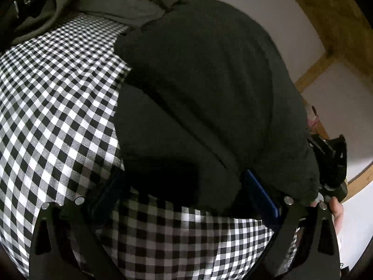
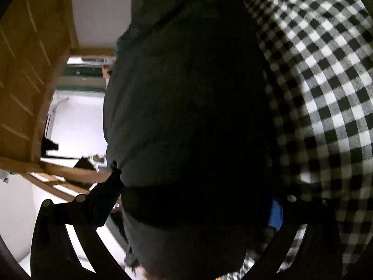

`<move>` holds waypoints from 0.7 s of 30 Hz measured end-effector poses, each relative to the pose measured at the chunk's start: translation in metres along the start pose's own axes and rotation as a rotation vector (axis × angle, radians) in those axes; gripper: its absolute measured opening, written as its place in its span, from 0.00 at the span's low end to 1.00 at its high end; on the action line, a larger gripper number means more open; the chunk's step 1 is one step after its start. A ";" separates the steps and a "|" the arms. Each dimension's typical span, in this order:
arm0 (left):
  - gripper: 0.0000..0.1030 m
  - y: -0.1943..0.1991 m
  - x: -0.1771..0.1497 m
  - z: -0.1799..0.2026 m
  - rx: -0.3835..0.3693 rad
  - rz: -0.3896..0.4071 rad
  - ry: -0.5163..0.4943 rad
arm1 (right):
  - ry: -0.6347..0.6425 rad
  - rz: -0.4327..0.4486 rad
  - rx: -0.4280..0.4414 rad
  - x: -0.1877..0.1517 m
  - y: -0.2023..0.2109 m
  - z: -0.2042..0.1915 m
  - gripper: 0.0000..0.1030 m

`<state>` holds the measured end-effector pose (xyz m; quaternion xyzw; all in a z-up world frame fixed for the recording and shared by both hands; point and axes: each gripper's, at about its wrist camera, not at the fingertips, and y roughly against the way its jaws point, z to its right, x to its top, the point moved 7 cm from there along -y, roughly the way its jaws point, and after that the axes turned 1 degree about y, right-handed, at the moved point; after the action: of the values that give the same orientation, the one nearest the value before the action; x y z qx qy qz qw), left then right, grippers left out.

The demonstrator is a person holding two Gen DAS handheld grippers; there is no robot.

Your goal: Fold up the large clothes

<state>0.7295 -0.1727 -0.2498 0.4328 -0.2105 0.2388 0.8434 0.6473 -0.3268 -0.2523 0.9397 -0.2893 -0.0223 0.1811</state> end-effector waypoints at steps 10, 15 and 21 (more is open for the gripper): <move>0.96 0.033 -0.021 -0.005 -0.269 0.148 0.377 | 0.022 0.149 0.105 -0.020 0.030 0.005 0.65; 0.96 0.041 -0.044 -0.005 -0.409 0.216 0.547 | -0.042 0.153 0.147 -0.044 0.042 0.009 0.65; 0.96 0.038 -0.051 -0.005 -0.417 0.231 0.614 | -0.048 0.097 0.160 -0.075 0.050 0.008 0.65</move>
<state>0.6675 -0.1605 -0.2572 0.1341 -0.0398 0.4027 0.9046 0.5576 -0.3262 -0.2468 0.9352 -0.3395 -0.0128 0.0994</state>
